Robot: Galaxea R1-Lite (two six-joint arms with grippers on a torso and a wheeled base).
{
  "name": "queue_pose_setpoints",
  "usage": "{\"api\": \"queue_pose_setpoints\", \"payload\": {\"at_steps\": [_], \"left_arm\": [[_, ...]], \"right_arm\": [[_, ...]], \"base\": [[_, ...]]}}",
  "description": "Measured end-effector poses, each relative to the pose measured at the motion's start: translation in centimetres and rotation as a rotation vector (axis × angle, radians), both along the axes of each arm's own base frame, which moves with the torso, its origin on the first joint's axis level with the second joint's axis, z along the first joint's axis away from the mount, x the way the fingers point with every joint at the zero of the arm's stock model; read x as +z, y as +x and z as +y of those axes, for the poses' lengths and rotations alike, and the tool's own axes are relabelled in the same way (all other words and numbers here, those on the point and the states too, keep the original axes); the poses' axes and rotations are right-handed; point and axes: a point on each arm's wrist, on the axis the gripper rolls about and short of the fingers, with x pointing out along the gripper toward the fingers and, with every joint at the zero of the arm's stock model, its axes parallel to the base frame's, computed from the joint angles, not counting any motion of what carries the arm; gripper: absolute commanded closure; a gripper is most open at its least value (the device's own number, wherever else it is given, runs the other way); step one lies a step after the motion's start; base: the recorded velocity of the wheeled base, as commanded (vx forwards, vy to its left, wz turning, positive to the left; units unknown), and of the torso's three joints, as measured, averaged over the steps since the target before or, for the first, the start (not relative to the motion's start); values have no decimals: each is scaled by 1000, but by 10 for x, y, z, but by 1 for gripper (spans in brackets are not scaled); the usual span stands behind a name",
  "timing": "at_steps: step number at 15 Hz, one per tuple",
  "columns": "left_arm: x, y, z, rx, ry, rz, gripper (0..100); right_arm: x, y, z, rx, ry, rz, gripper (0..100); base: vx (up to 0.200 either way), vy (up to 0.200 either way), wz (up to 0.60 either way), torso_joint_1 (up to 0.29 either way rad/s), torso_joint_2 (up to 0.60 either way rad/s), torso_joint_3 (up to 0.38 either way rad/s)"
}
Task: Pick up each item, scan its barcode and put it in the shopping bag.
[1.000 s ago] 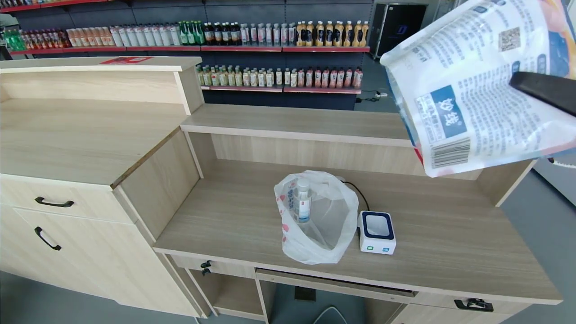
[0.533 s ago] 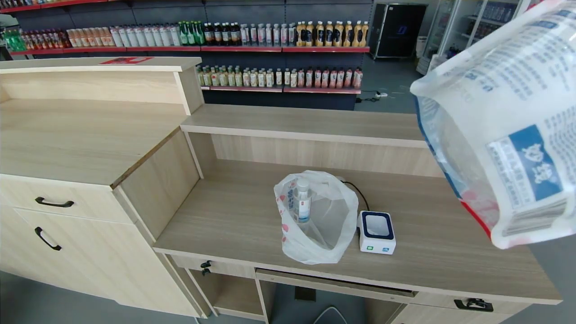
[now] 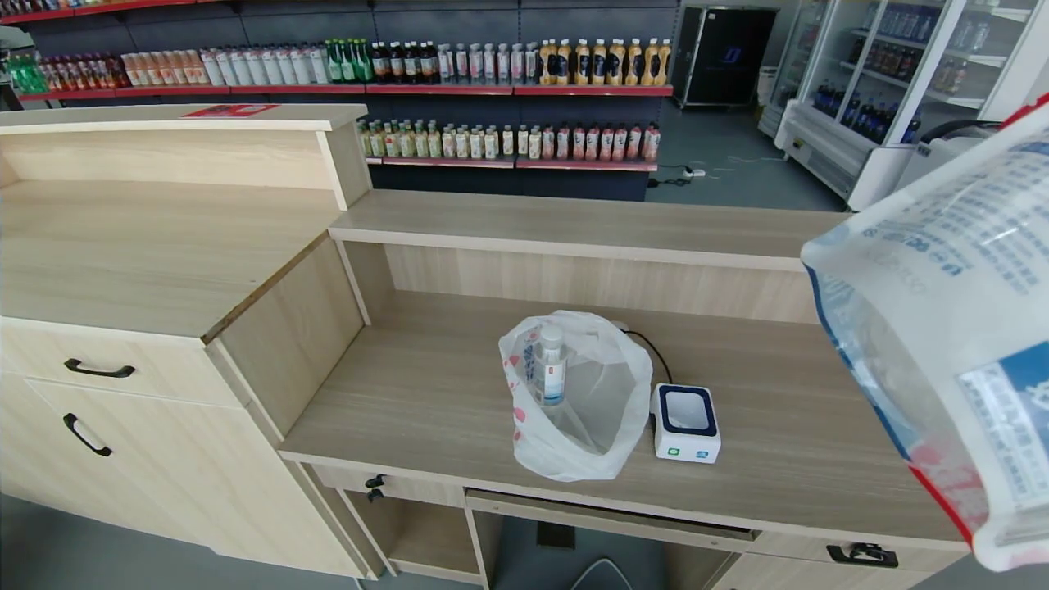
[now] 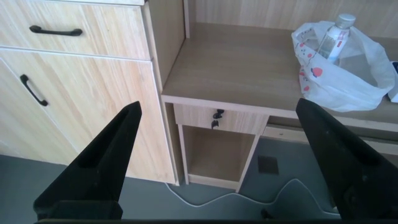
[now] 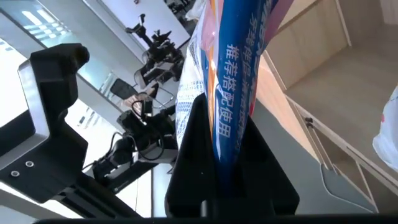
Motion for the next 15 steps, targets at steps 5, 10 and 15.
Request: {"api": "queue_pose_setpoints", "payload": {"at_steps": [5, 10, 15], "left_arm": [[0, 0, 0, -1, 0, 0, 0], [0, 0, 0, 0, 0, 0, 0], [0, 0, 0, 0, 0, 0, 0]], "right_arm": [[-3, -4, -1, 0, -7, 24, 100], [-6, 1, 0, -35, -8, 56, 100], [-8, 3, 1, -36, -11, 72, 100]], "base": [[0, 0, 0, 0, 0, 0], [0, 0, 0, 0, 0, 0], [0, 0, 0, 0, 0, 0]]}}
